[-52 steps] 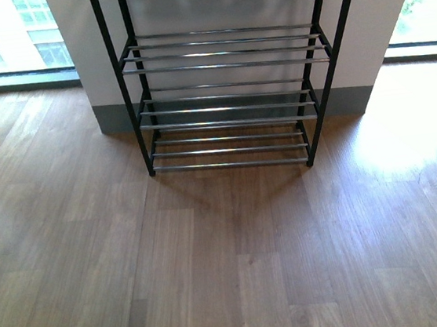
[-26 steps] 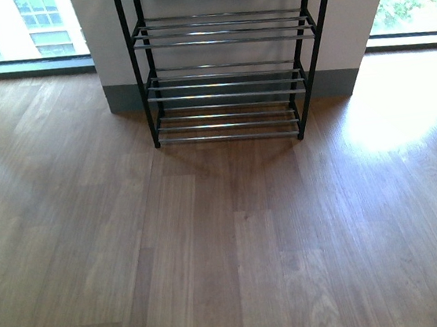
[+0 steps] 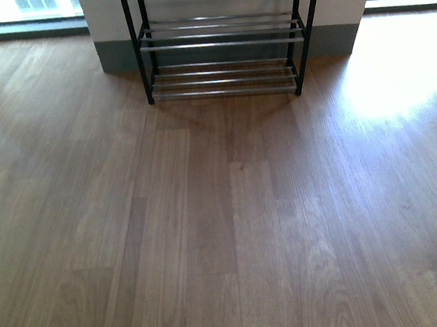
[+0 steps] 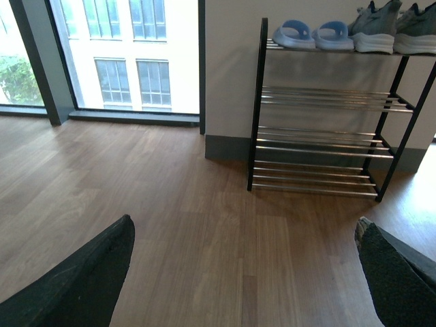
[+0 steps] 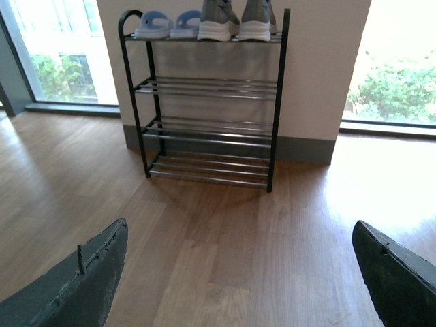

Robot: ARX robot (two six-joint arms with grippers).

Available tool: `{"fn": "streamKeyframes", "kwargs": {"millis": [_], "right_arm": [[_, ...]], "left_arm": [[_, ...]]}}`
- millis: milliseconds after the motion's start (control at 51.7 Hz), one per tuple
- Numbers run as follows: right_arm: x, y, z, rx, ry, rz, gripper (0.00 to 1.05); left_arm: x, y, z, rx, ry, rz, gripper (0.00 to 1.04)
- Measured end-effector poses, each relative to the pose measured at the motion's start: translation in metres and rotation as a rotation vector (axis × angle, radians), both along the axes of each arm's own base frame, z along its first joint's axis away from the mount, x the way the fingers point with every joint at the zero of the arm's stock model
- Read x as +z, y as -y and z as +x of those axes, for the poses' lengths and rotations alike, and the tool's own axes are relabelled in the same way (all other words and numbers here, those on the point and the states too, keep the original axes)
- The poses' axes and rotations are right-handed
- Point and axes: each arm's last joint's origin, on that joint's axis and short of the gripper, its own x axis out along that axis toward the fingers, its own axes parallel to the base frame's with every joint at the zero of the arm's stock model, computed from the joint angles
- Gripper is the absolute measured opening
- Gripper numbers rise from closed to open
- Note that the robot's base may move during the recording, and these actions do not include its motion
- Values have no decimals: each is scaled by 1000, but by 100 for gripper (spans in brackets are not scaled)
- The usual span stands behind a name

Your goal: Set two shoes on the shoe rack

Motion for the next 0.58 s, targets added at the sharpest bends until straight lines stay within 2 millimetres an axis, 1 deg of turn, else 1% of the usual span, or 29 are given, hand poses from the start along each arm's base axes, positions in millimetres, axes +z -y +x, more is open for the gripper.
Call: {"fn": "streamKeyframes", "kwargs": {"millis": [580], "right_arm": [[0,0,0,0,0,0,96]], "left_arm": [[0,0,0,0,0,0,95]]}}
